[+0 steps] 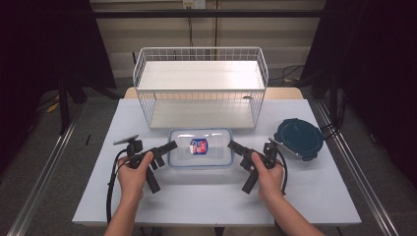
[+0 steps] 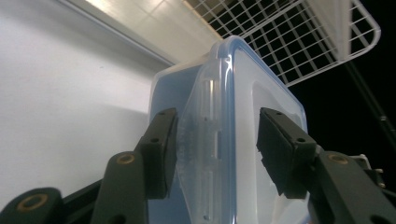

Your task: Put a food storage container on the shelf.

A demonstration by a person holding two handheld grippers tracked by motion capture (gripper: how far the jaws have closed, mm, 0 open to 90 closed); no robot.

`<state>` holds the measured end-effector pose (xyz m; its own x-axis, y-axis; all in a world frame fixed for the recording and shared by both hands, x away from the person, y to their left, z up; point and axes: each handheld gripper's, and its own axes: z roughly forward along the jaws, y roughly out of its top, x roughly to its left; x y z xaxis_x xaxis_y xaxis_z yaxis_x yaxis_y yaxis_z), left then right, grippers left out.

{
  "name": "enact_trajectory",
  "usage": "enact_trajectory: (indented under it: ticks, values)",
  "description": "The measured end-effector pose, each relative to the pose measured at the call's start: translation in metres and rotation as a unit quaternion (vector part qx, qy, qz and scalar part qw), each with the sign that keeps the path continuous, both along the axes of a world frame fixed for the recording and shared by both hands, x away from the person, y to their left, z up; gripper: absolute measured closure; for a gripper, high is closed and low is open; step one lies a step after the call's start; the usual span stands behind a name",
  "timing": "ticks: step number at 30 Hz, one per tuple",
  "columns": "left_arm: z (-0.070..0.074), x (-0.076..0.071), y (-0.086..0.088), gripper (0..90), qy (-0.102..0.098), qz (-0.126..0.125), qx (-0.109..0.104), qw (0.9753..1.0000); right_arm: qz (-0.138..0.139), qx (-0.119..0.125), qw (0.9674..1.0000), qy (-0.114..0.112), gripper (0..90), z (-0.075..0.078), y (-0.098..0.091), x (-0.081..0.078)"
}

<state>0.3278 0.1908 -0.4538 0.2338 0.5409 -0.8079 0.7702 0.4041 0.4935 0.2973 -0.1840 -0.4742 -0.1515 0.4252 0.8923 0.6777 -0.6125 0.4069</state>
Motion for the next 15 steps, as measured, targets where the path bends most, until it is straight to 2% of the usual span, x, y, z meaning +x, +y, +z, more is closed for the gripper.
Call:
enact_trajectory:
  ticks: [1,2,8,13,15]
  values:
    - [0.002,0.000,-0.001,49.7,0.000,0.003,0.004,1.0000,0.000,0.001,1.0000,-0.002,59.4,0.003,-0.001,0.000]
    - [0.003,0.000,-0.001,49.8,-0.006,0.001,-0.002,1.0000,0.003,-0.001,1.0000,0.000,59.4,0.007,-0.002,0.000]
    - [0.019,-0.003,0.000,50.5,-0.033,0.014,-0.010,0.9993,0.006,0.004,0.9996,-0.026,59.6,0.017,-0.002,0.000]
    - [0.031,-0.004,0.003,51.8,-0.056,0.005,-0.017,0.9983,0.004,0.013,0.9990,-0.043,59.8,0.029,-0.001,0.000]
    - [0.036,-0.004,0.000,51.8,-0.060,0.014,-0.017,0.9979,0.000,0.014,0.9985,-0.053,59.9,0.033,-0.001,0.000]
